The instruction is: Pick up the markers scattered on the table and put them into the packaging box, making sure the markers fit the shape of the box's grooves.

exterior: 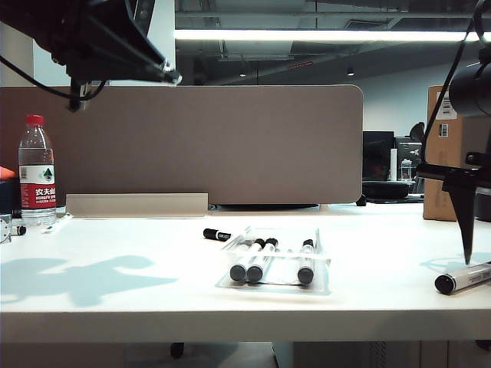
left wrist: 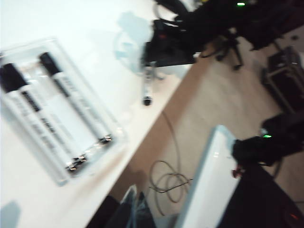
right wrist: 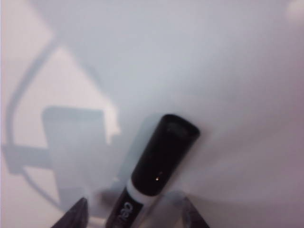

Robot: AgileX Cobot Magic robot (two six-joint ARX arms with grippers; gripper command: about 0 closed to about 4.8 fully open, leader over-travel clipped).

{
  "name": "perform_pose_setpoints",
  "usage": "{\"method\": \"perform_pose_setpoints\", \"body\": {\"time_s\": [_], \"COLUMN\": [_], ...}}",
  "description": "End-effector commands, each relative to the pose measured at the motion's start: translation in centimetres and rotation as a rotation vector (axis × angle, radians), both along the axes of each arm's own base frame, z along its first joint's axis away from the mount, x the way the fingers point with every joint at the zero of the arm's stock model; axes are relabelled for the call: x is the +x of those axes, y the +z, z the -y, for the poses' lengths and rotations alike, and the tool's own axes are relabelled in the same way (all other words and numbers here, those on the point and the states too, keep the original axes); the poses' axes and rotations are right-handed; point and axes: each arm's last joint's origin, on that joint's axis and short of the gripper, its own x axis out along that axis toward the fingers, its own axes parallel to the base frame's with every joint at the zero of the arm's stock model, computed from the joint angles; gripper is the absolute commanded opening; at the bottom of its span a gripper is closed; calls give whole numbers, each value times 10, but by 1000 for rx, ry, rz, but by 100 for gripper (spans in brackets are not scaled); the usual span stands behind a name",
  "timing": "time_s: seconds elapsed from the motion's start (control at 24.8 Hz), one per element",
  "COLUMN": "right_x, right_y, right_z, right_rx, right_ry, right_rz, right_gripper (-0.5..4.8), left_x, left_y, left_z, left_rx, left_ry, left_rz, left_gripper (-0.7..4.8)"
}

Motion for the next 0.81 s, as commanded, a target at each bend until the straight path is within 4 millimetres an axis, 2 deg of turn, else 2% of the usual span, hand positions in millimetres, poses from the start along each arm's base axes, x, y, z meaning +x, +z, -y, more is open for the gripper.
{"method": "perform_pose_setpoints", "body": {"time_s": [0.04,0.28,0.56,0.61,0.69,0.77,0.81], "right_x": [1,2,5,5,5,5,5], "right_y": [-2,-3,-4,-4,-4,-4,-4], "right_z": [0,0,1,1,1,-2,-3], "right_rx": [-18,-27,-43,-44,-44,-54,-55], "right_ry": [-6,-7,-10,-10,-9,5,10], "right_rz": [-5,-5,15,17,17,23,28], "right_gripper": [227,152,145,133,73,68,42], "left_x": [1,1,1,1,1,1,1], "left_y": [1,2,1,1,1,1,1], "left_z": [0,0,0,0,0,0,0], "left_rx": [14,14,13,14,14,14,14], "left_ry": [13,13,13,13,13,13,13], "left_rz": [18,19,18,18,18,18,18], "left_gripper": [-3,-3,-3,-3,-3,-3,-2]}}
